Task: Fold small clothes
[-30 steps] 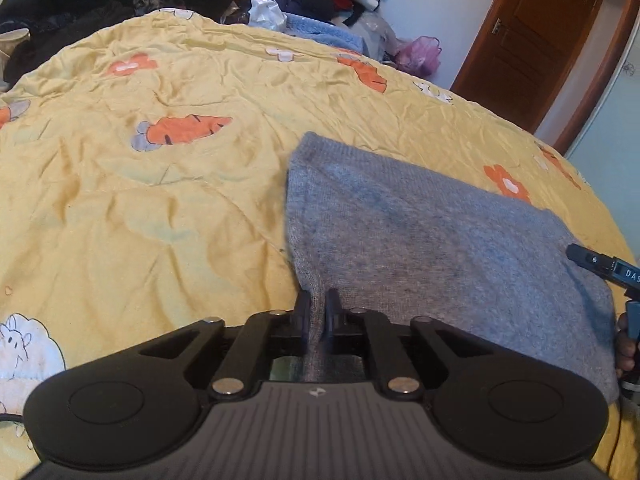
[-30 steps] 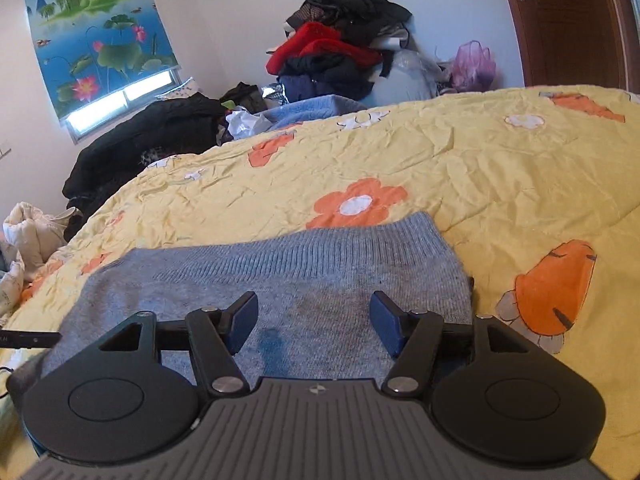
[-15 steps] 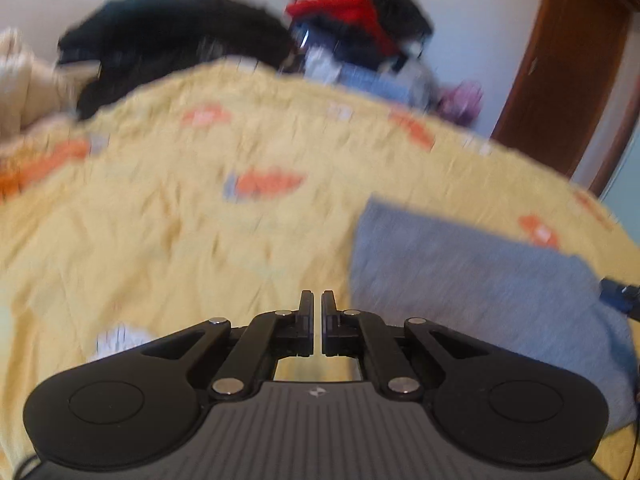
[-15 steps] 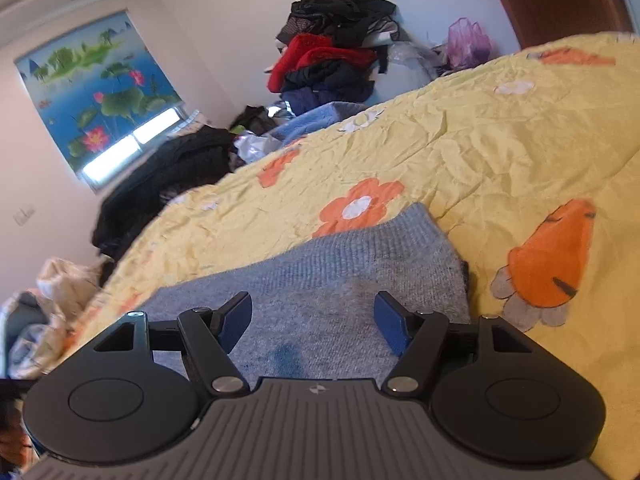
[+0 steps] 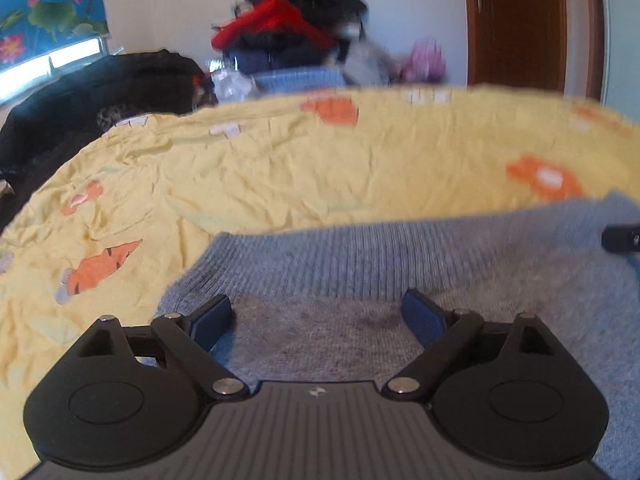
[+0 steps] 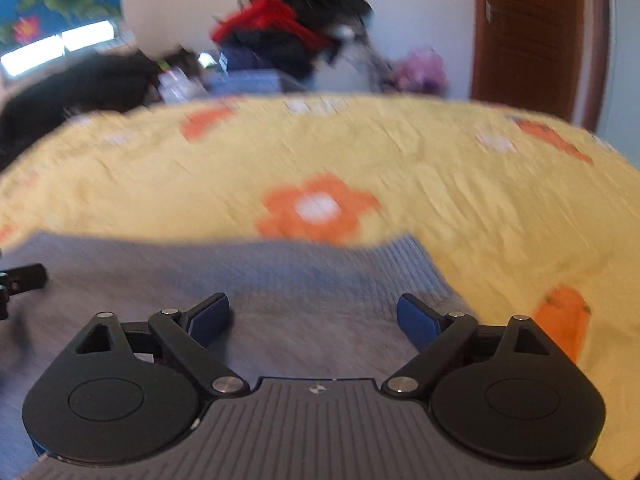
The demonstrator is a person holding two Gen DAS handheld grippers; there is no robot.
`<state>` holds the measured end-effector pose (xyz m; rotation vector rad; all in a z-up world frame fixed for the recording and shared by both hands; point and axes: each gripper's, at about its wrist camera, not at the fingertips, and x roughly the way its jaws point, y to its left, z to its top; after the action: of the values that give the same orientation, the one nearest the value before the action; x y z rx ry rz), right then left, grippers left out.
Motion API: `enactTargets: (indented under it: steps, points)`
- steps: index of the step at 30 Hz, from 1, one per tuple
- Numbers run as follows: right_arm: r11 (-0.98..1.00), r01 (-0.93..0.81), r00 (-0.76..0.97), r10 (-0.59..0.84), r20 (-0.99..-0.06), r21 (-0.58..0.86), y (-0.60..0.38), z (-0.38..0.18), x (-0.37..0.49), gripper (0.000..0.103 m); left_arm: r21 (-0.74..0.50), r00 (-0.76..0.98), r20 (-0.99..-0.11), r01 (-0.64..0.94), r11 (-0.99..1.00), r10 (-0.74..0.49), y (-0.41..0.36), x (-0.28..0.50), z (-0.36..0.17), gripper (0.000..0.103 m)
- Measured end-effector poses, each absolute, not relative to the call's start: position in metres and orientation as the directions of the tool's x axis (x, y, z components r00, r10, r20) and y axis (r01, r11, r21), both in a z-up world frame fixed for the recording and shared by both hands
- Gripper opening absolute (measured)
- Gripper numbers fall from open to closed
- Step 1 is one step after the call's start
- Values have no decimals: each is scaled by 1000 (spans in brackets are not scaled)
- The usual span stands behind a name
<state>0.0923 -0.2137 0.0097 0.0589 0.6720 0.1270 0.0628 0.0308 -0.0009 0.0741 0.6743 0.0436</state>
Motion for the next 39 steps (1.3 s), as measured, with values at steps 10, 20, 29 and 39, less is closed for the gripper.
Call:
enactTargets:
  steps: [10, 20, 29, 39]
  points:
    - [996, -79, 788, 89, -609, 44, -204, 25, 77, 88, 31, 771, -637, -13, 999, 30, 42, 62, -1, 95]
    - [964, -262, 748, 182, -639, -33, -147, 9, 56, 102, 26, 770, -637, -12, 1000, 26, 42, 62, 0, 95]
    - [970, -242, 764, 198, -614, 10, -169, 19, 44, 93, 78, 793, -604, -33, 996, 74, 36, 29, 16, 97]
    - [959, -271, 764, 166, -624, -77, -208, 12, -23, 99, 12, 760, -635, 190, 982, -140, 19, -52, 1, 99]
